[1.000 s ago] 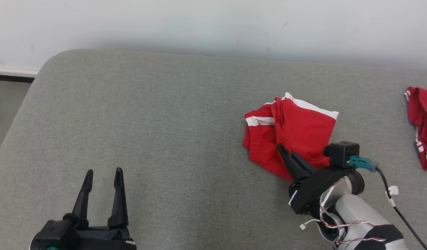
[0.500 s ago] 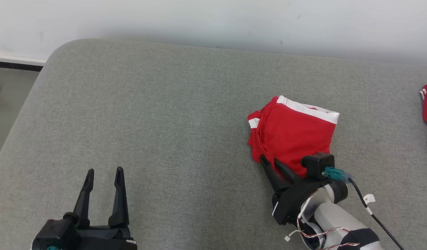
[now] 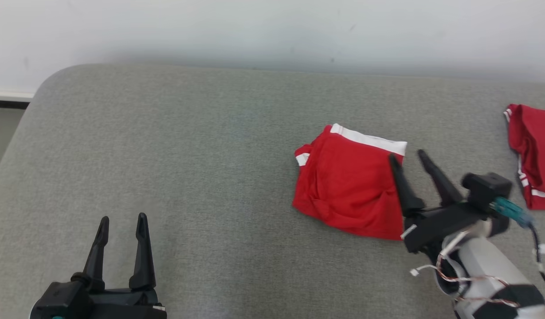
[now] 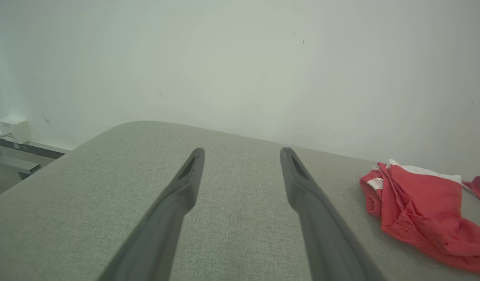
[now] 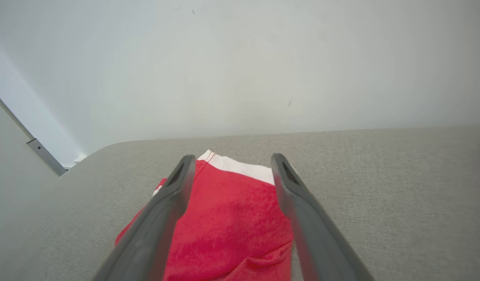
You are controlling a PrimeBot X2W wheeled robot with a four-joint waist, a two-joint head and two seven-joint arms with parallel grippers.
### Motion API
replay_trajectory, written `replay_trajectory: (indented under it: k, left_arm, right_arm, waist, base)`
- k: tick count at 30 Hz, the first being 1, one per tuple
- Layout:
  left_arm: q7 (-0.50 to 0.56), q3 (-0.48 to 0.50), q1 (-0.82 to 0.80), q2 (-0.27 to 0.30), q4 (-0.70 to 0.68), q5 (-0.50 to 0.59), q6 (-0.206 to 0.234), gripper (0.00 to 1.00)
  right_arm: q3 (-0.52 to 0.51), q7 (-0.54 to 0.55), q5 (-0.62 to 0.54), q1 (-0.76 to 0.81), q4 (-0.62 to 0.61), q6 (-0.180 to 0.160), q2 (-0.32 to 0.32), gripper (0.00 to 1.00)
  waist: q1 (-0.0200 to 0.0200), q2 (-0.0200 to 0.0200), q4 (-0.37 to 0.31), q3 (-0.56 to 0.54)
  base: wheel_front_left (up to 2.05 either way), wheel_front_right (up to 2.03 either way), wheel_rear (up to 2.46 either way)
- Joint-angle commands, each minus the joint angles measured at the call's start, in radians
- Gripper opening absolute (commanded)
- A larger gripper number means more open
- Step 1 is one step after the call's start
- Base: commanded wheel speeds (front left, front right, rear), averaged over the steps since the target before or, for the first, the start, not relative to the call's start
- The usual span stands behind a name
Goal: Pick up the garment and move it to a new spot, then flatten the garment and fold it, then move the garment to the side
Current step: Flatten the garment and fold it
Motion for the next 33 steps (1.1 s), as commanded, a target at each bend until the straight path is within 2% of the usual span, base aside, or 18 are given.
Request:
replay_trajectory:
  k: [1,7,15,22,33]
  left_arm:
    - [-0.003,0.007,0.008,0.0,-0.005,0.017,-0.001,1.0]
    - [-0.003,0.017,0.014,0.0,-0.009,0.027,-0.001,1.0]
    - [-0.003,0.034,0.032,0.0,-0.012,0.058,-0.001,1.0]
    - [-0.003,0.035,0.069,0.01,-0.004,0.096,-0.001,1.0]
    - [-0.003,-0.009,0.138,0.05,-0.026,0.134,0.0,1.0]
  right_arm:
    - [-0.045,-0.004,-0.03,0.048,-0.041,-0.003,-0.005,1.0]
    - [-0.211,-0.004,-0.122,0.184,-0.196,-0.003,0.029,1.0]
    - [-0.336,-0.004,-0.217,0.361,-0.36,-0.003,0.085,1.0]
    - [-0.391,-0.004,-0.277,0.485,-0.445,-0.003,0.126,1.0]
    - [-0.407,-0.004,-0.313,0.581,-0.489,-0.003,0.156,1.0]
  waist:
    - [0.0,-0.0001,-0.019,-0.006]
    - [0.0,-0.0001,-0.053,-0.018]
    - [0.0,-0.0001,-0.091,-0.053]
    - [0.0,-0.0001,-0.113,-0.09]
    - [0.0,-0.0001,-0.119,-0.121]
  base:
    - [0.0,0.0,0.0]
    - [0.0,0.0,0.0]
    - [0.0,0.0,0.0]
    - [0.0,0.0,0.0]
    - [0.0,0.0,0.0]
